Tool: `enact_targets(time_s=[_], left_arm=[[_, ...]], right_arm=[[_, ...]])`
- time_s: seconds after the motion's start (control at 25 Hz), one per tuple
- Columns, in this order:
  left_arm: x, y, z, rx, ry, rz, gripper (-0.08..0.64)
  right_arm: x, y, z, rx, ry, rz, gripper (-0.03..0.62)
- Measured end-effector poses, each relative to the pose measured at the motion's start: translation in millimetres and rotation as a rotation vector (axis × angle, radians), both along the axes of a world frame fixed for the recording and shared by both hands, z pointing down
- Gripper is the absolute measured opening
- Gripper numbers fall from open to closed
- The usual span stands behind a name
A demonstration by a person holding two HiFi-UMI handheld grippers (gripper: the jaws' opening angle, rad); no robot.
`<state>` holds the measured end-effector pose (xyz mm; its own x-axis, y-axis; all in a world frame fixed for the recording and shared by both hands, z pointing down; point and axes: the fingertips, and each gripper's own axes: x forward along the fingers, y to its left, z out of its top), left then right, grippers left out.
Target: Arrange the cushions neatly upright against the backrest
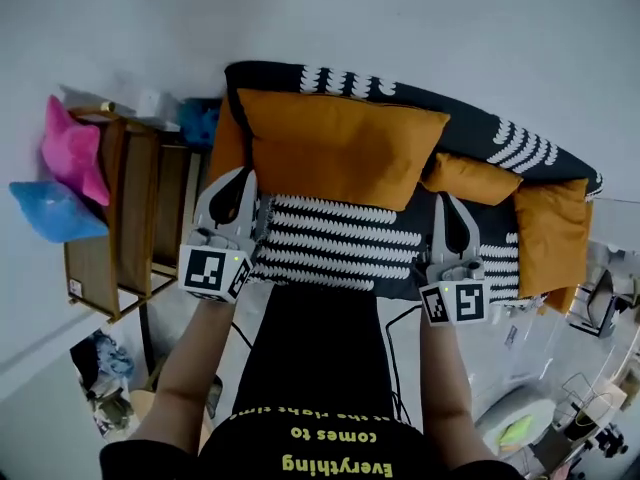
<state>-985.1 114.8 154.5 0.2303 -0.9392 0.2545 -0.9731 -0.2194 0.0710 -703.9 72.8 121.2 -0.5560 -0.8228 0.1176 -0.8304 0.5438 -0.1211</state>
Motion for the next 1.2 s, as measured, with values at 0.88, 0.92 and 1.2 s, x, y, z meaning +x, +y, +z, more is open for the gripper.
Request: enact_targets(time_s=[0.88, 0.92, 1.2], left_arm=[[108.9, 26.4, -117.8, 0.132, 0.035, 0.171, 0.002], [123.9, 30.5, -121.4, 0.139, 0.033, 0.184, 0.002], [251.4, 74.4, -132.2, 0.182, 0.017, 0.216, 0.002]], right_arm=[[60.1, 81.7, -117.4, 0.108, -0.042, 0.141, 0.011], [70.4, 87.9, -120.0, 0.116, -0.040, 0.143, 0.011], [154.2, 150.3, -108.1, 0.110, 0.042, 0.062, 0.011]])
